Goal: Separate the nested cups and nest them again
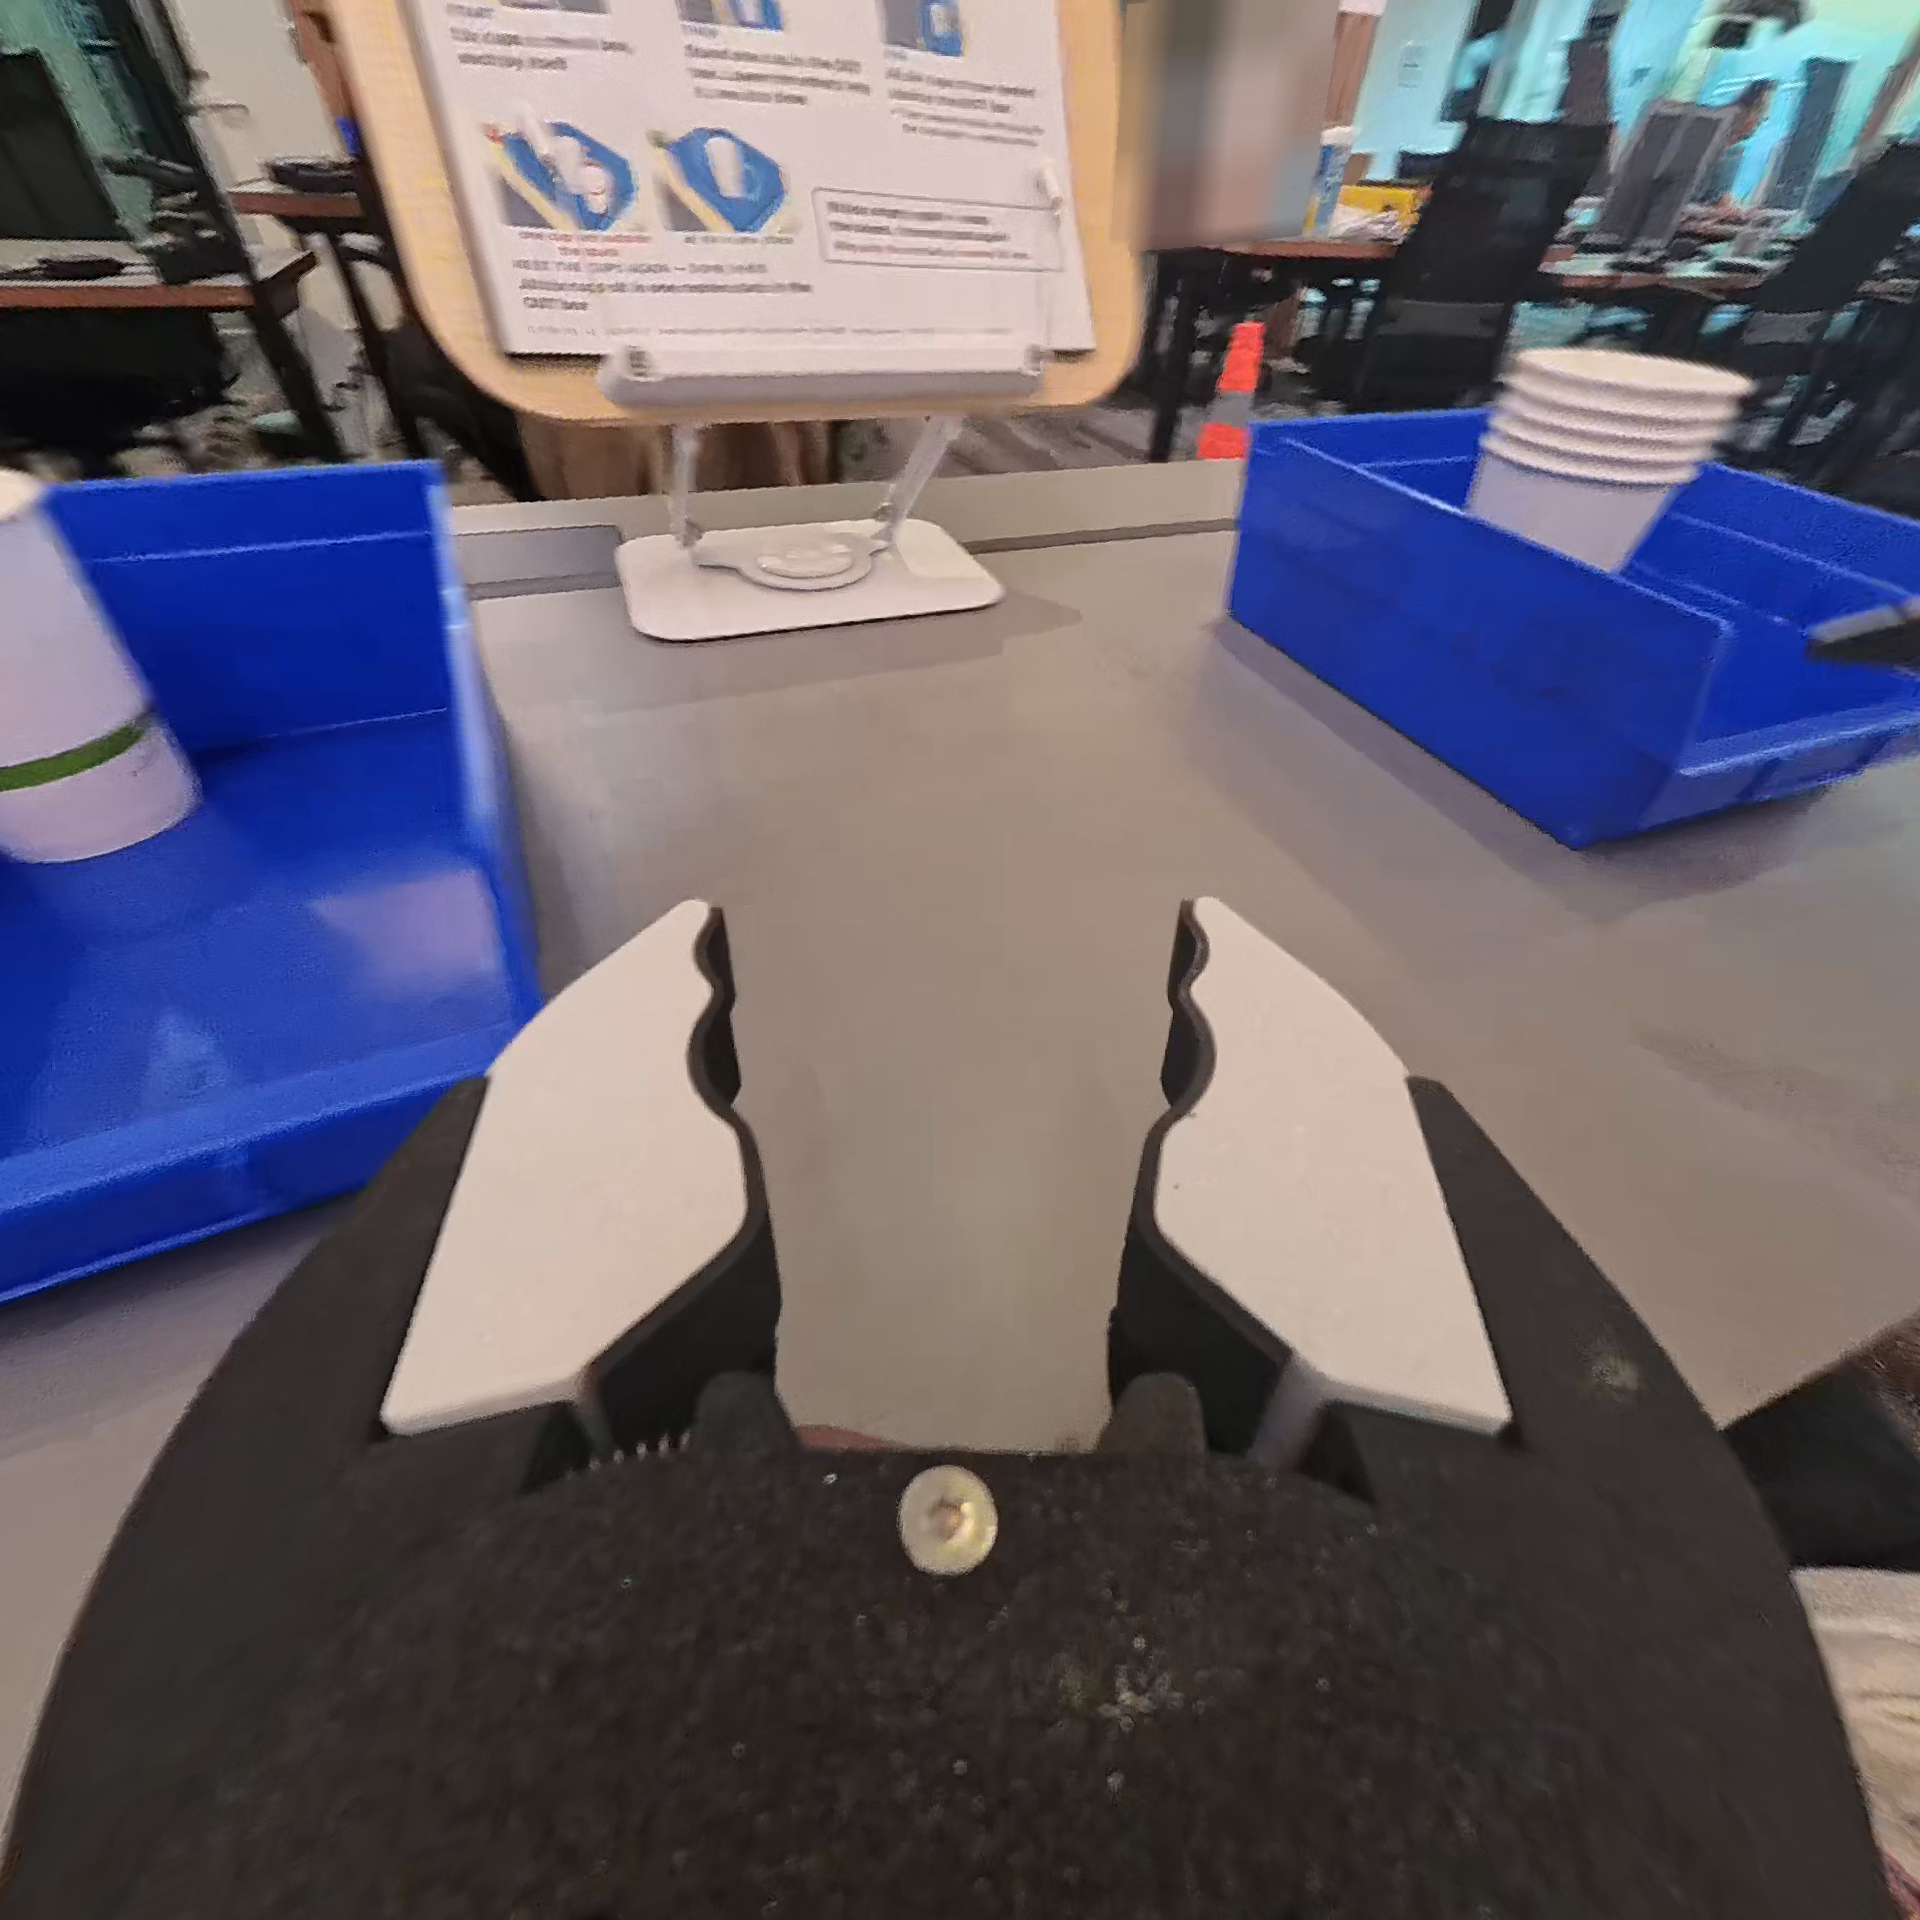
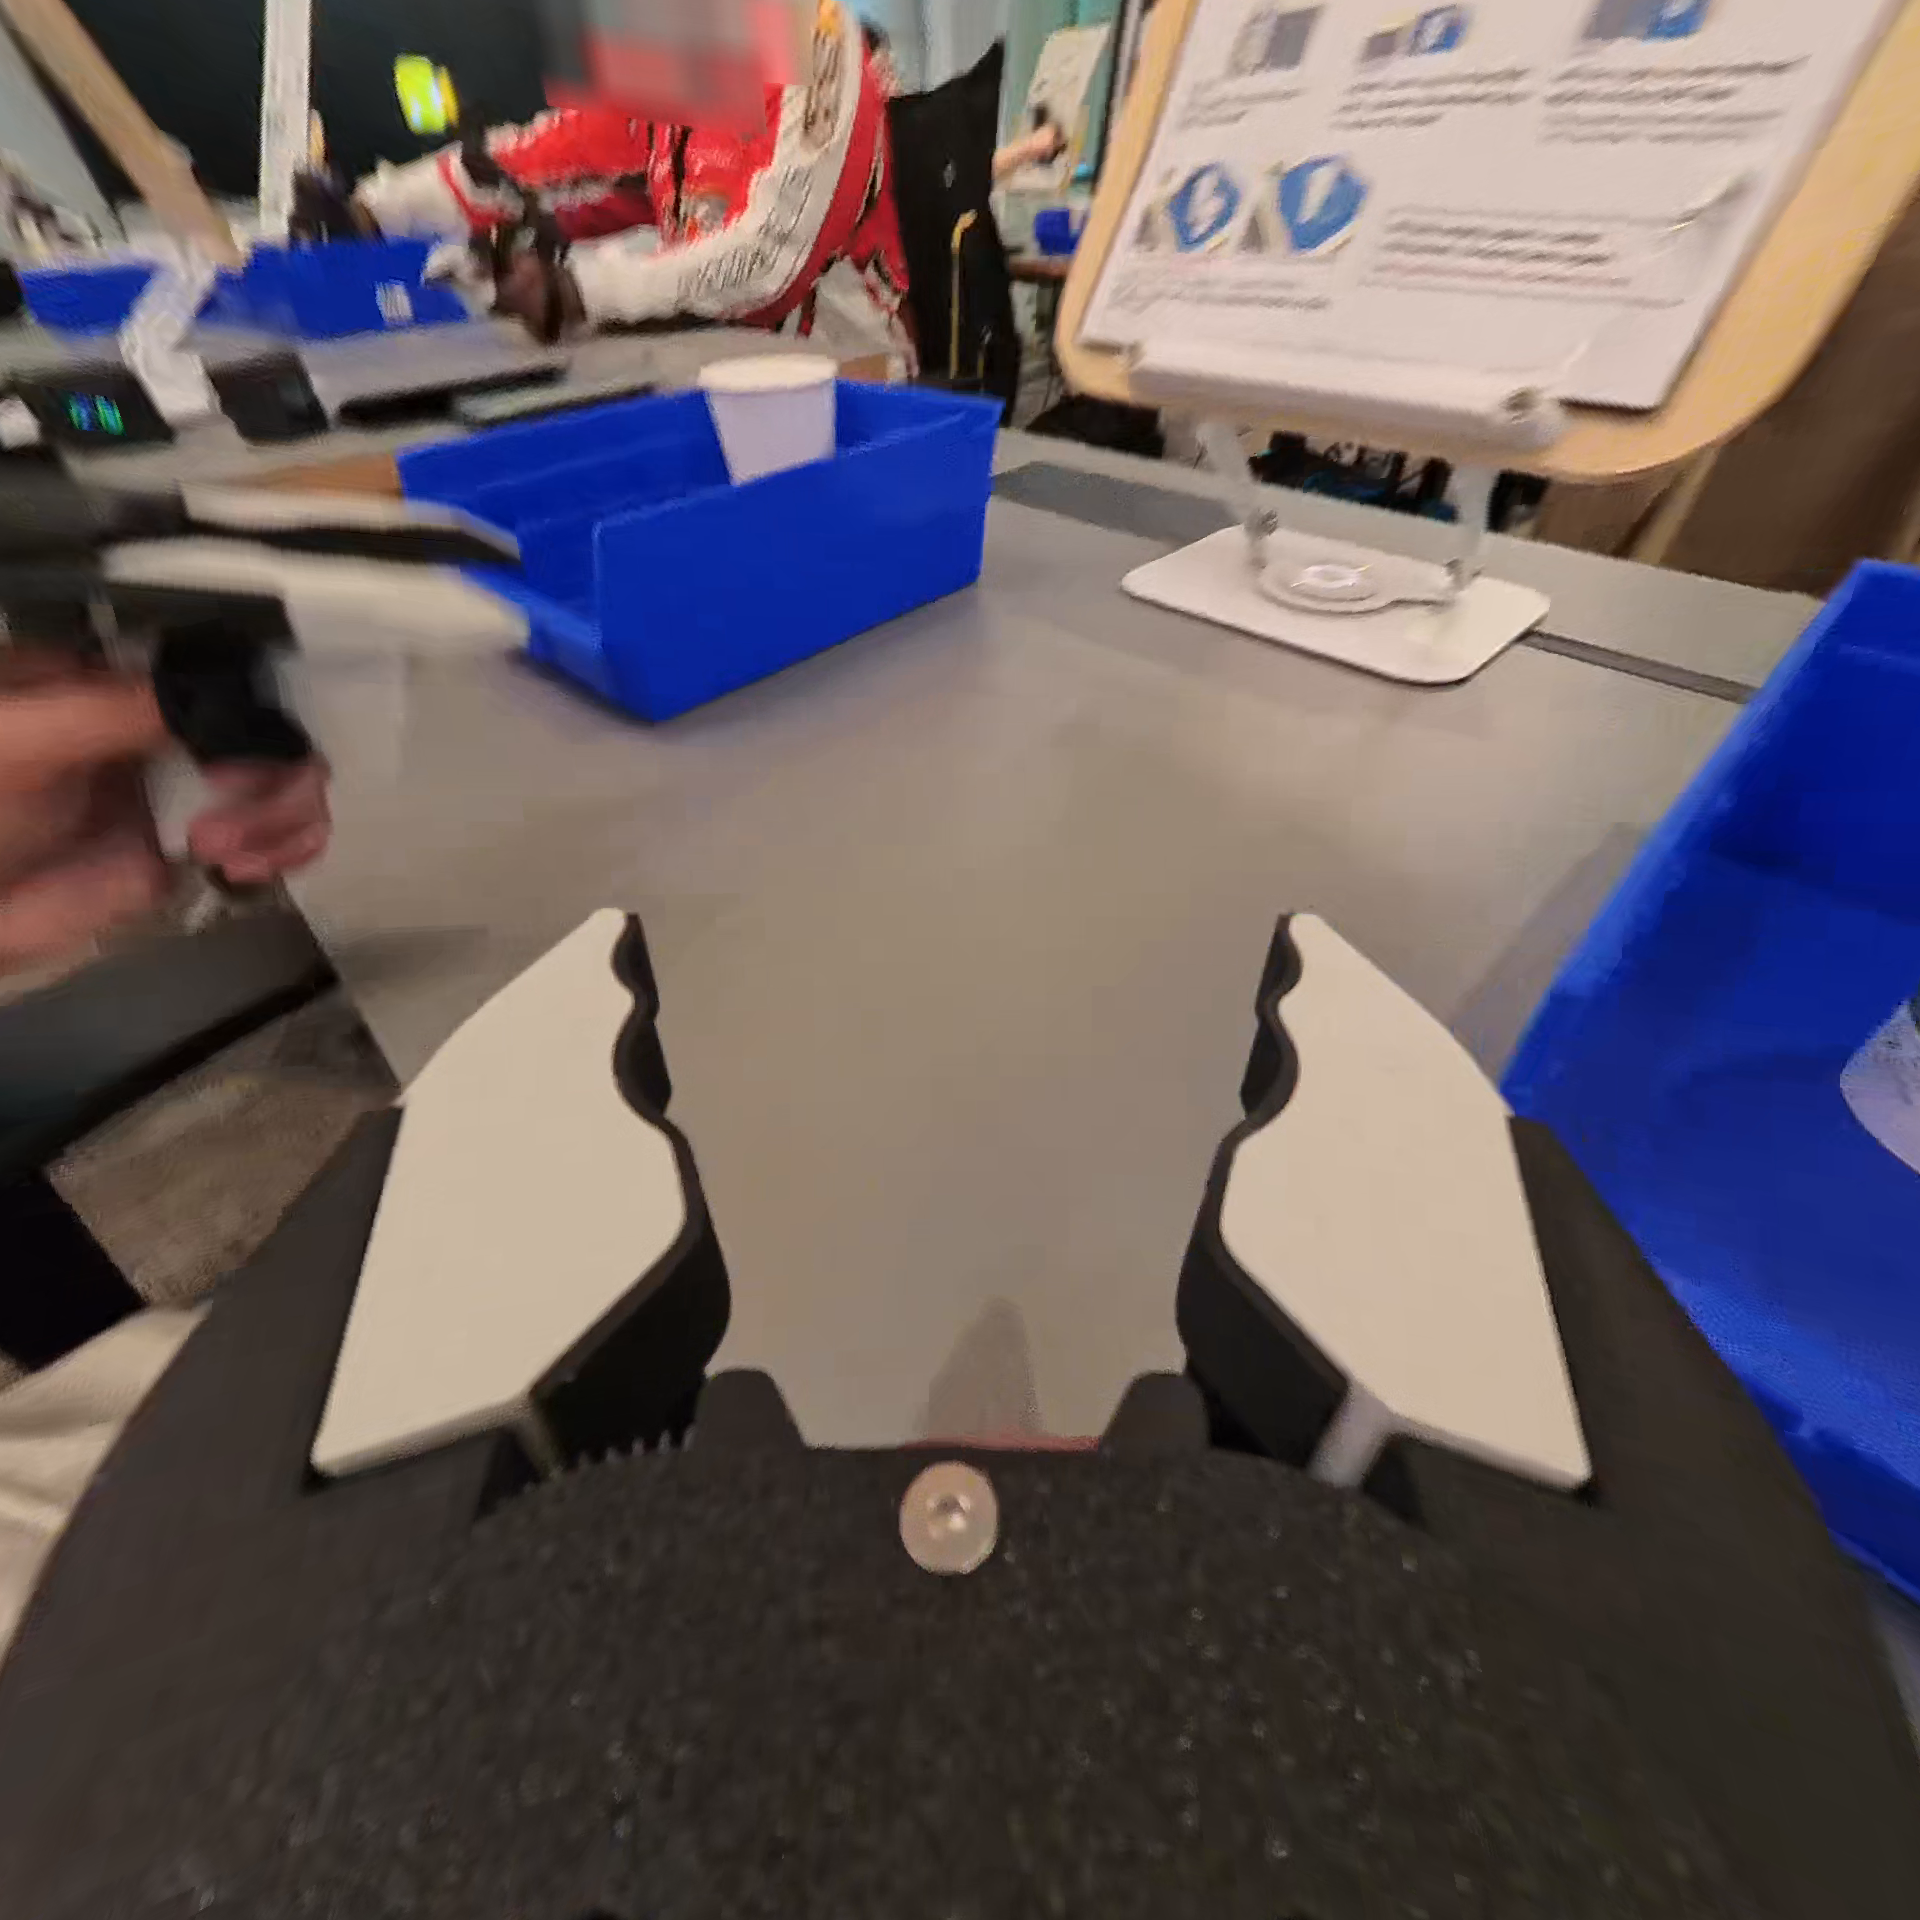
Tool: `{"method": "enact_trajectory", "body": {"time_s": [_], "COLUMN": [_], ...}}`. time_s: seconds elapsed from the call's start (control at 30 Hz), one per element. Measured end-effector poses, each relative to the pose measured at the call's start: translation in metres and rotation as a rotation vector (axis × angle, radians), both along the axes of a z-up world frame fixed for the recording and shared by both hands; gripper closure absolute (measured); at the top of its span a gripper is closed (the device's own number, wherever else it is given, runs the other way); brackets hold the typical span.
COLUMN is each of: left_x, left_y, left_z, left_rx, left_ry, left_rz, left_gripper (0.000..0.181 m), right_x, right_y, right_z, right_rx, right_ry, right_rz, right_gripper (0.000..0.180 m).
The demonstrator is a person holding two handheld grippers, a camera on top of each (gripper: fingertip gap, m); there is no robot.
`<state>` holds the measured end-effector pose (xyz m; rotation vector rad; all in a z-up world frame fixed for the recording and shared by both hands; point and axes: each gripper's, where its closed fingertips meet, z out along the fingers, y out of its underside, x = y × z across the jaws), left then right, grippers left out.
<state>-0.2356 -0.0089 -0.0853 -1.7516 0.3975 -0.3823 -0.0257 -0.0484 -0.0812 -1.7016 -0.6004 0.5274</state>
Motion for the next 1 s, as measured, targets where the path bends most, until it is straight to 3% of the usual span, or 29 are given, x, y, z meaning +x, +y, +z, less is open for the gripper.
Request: {"method": "enact_trajectory", "body": {"time_s": [0.13,0.27,0.47,0.6,0.73,0.87,1.0], "left_x": [-0.059,-0.127,-0.194,-0.208,-0.213,-0.233,-0.231], "left_y": [0.029,0.1,0.213,0.267,0.294,0.299,0.297], "left_z": [0.036,0.06,0.027,0.003,-0.027,-0.042,-0.041], "left_rx": [0.017,-0.013,-0.084,-0.16,-0.305,-0.317,-0.342], "left_ry": [-0.048,-0.092,-0.04,-0.024,0.018,0.083,0.027], "left_rz": [0.171,0.35,0.674,0.785,0.847,0.942,0.889], "left_gripper": [0.102,0.091,0.087,0.088,0.083,0.095,0.098], "right_x": [-0.009,-0.013,-0.016,-0.018,-0.022,-0.025,-0.025], "right_y": [-0.006,-0.006,-0.009,-0.012,-0.014,-0.015,-0.015], "right_z": [-0.003,-0.016,-0.024,-0.025,-0.028,-0.034,-0.036], "right_rx": [0.051,0.005,-0.045,-0.049,-0.063,-0.081,-0.09], "right_ry": [-0.051,-0.052,-0.025,-0.027,-0.025,-0.036,-0.034], "right_rz": [-0.01,0.016,0.046,0.058,0.075,0.085,0.091], "right_gripper": [0.076,0.075,0.075,0.076,0.077,0.077,0.078]}}
